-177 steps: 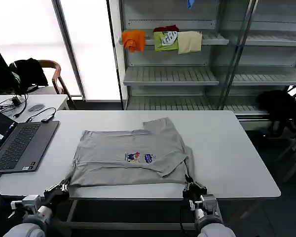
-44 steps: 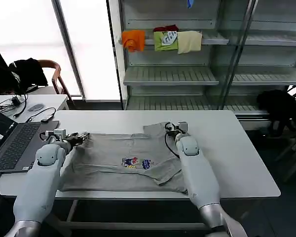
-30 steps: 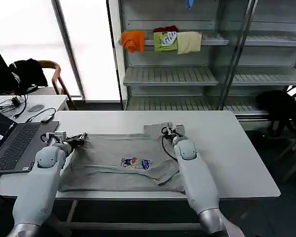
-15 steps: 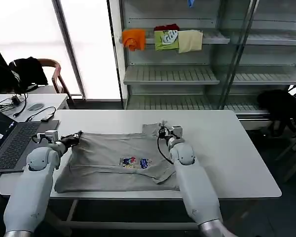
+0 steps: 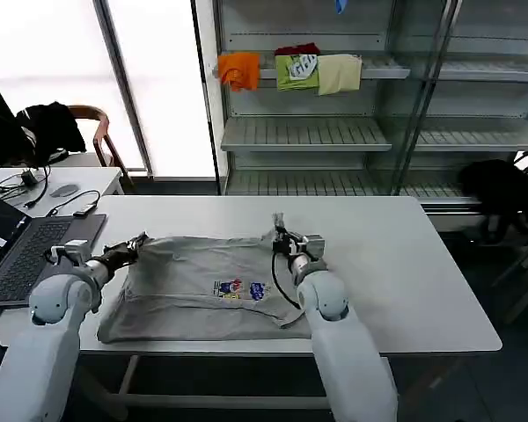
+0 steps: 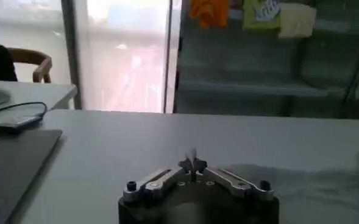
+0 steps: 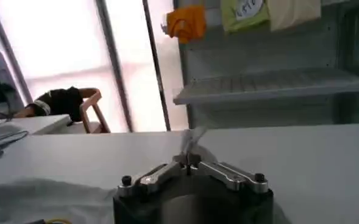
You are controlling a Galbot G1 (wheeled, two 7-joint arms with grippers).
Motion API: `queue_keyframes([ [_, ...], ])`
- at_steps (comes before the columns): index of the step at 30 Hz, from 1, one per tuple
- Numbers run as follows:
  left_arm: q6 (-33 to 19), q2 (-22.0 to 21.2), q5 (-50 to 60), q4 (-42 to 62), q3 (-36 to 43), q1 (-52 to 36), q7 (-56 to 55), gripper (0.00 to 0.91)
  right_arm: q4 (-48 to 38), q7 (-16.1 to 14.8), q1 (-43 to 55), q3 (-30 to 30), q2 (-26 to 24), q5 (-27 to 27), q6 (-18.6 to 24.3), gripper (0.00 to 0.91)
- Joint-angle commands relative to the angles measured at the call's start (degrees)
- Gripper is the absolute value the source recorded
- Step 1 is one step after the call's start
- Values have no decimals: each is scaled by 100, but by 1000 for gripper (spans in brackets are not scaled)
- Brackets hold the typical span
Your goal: Fold and organize the clothes.
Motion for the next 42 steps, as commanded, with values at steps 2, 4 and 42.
queue_keyframes([
  [2, -28, 56, -312, -585, -264, 705, 72, 10, 977, 36, -875, 17, -262, 71, -87, 0],
  [4, -32, 67, -371, -673, -350, 812, 92, 10, 1110, 25, -1042, 63, -282, 71, -90, 0],
  [42, -354, 326, -701, -922, -1013, 1881, 470, 10, 2305, -145, -2529, 692, -441, 46, -29, 0],
])
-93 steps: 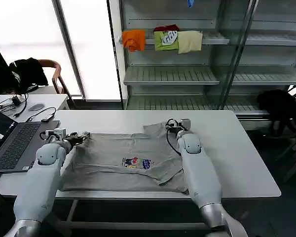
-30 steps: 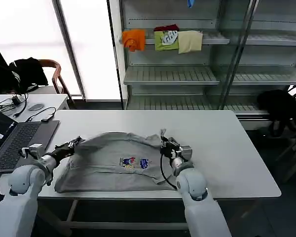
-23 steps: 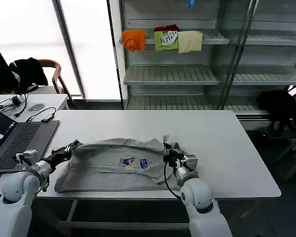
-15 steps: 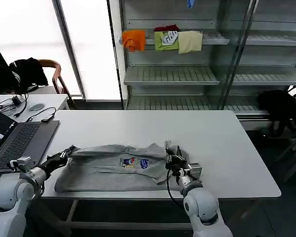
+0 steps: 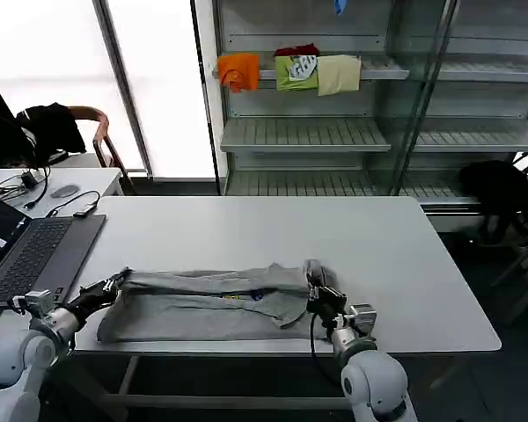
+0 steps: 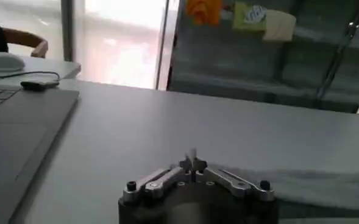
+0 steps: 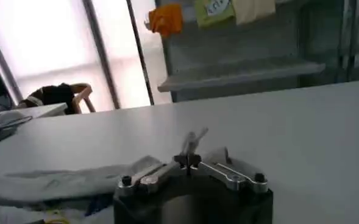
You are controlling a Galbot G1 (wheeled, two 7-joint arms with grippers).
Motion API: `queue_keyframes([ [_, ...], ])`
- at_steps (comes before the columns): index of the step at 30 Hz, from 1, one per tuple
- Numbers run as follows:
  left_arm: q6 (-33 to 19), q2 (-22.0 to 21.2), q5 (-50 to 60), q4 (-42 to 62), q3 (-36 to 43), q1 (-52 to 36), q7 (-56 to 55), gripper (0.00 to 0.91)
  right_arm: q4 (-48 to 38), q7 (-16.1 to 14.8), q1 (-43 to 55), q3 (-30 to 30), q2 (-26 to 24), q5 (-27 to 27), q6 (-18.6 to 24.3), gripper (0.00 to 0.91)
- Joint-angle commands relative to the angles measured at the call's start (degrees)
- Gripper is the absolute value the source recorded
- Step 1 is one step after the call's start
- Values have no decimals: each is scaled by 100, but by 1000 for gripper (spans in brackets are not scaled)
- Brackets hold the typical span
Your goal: Fold and organize the clothes.
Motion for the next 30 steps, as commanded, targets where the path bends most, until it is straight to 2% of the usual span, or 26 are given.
queue_keyframes([
  [1, -2, 12, 11, -3, -46, 72, 10, 10, 151, 5, -166, 94, -33, 1, -4, 0],
  [4, -23, 53, 161, -2, -56, 134, 34, 10, 130, -55, -218, 96, -48, -296, 34, 0],
  [9, -36, 97, 291, -114, -126, 299, 63, 10, 169, -91, -359, 117, -58, -448, -8, 0],
  [12, -64, 86, 469, -210, -110, 383, 68, 10, 135, -142, -450, 80, -71, -939, 87, 0],
  [13, -94, 63, 592, -230, -95, 399, 67, 20, 119, -149, -477, 57, -62, -1132, 149, 0],
  [14, -120, 23, 709, -245, -64, 413, 63, 101, 99, -120, -508, 28, -52, -1399, 204, 0],
  [15, -128, 0, 785, -254, -55, 419, 59, 907, 92, -90, -518, 7, -48, -1525, 210, 907],
  [18, -226, -84, 1123, -300, 16, 450, 3, 907, 52, 64, -567, -71, -11, -2030, 295, 907],
  [21, -257, -115, 1189, -354, 46, 474, -47, 907, -53, 191, -630, -93, 65, -2816, 546, 907],
  [23, -269, -143, 1275, -403, 50, 475, -92, 907, -140, 382, -681, -110, 106, -3641, 686, 907],
  [25, -259, -186, 1300, -458, 38, 467, -134, 907, -203, 594, -706, -148, 110, -4089, 814, 907],
  [27, -247, -220, 1291, -549, 13, 464, -180, 907, -209, 724, -725, -190, 101, -4228, 808, 907],
  [30, -239, -284, 1198, -718, -57, 483, -263, 907, -146, 707, -746, -215, 115, -4074, 919, 907],
])
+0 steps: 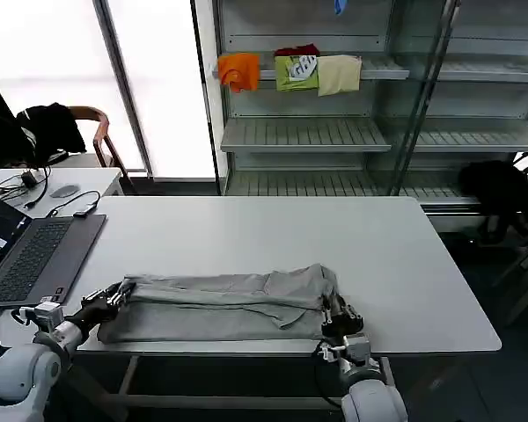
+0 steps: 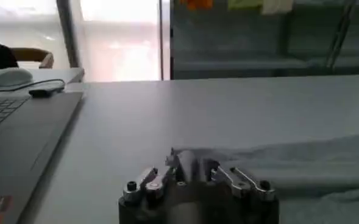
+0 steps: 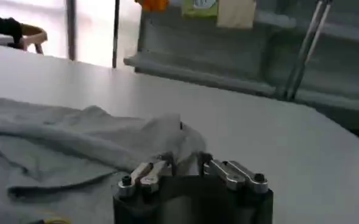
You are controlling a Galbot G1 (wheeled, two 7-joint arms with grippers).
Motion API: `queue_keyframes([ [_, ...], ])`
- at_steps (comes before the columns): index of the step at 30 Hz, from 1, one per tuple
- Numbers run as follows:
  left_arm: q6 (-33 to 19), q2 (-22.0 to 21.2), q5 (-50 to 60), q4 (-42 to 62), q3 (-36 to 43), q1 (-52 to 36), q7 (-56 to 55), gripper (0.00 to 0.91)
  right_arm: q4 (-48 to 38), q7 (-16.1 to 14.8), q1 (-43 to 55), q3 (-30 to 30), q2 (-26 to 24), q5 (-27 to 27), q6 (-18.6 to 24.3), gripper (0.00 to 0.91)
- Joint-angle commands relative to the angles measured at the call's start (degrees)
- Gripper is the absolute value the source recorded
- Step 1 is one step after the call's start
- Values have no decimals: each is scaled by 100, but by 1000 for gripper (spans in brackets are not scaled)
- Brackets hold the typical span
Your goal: Fold and organize the clothes.
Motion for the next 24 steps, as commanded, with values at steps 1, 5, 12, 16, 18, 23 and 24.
queue_keyframes([
  [1, -26, -113, 93, -333, -99, 82, -169, 907, -1, 306, -81, -66, 36, -805, 422, 907],
  [5, -47, -327, -270, -709, -267, 352, -793, 907, 490, 125, -34, 72, 19, 1046, 810, 907],
  [12, -231, -694, -117, -926, -232, 871, -1877, 907, 1086, 238, 570, 548, 7, 2995, 345, 907],
  [16, -276, -862, -299, -859, -144, 893, -2040, 907, 990, 409, 839, 578, -115, 2987, 150, 907],
  [18, -321, -957, -336, -845, -70, 886, -2099, 907, 983, 404, 870, 570, -83, 2981, 91, 907],
  [23, -416, -1083, -327, -761, 41, 809, -2116, 715, 969, 412, 826, 485, -53, 2853, 6, 907],
  [24, -418, -1098, -323, -723, 57, 788, -2116, 433, 965, 410, 817, 483, -51, 2827, 3, 907],
])
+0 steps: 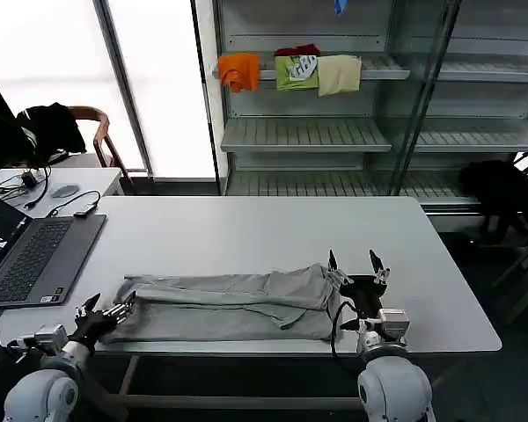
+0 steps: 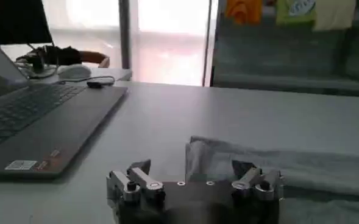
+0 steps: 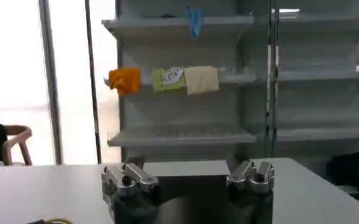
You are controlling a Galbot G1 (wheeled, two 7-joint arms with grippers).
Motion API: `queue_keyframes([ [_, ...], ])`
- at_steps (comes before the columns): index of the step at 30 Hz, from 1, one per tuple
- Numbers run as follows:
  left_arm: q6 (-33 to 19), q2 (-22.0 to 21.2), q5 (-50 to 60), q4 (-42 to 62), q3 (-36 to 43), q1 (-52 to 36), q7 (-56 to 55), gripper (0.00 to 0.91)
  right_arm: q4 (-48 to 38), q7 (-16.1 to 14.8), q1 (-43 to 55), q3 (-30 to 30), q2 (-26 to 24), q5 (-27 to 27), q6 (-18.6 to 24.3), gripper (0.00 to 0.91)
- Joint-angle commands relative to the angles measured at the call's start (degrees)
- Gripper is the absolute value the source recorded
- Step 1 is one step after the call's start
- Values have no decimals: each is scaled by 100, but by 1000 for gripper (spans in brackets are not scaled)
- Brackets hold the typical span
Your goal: Fold and organize the clothes.
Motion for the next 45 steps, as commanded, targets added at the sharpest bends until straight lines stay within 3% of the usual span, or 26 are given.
queue_keyframes([
  [1, -115, -286, -71, -35, 96, 108, -447, 272, 157, 90, 202, 86, -15, 529, -131, 907],
  [5, -107, -324, -5, 34, 193, 76, -440, 71, 176, 98, 161, 109, -26, 512, -141, 907],
  [7, -95, -345, 14, 42, 228, 69, -451, 20, 195, 103, 147, 120, -28, 513, -165, 907],
  [20, 9, -376, 73, 21, 336, 29, -460, 10, 219, 133, 22, 133, 9, 439, -160, 907],
  [29, -459, -329, 946, -34, 78, -60, -183, 0, 279, 164, -37, 140, 29, 442, -169, 907],
  [32, -544, -102, 1593, -95, -601, -258, 340, 0, 292, 154, -68, 205, -10, 459, -165, 907],
  [39, -840, 1006, 3475, 13, -1608, -850, 1264, 10, 243, 129, -172, 315, -18, 507, -109, 907],
  [42, -818, 1136, 3849, -151, -1664, -964, 1402, 10, 210, 125, -205, 296, 22, 493, -81, 907],
  [45, -679, 964, 4005, -532, -1501, -947, 1411, 20, 175, 123, -230, 320, 36, 487, -43, 907],
])
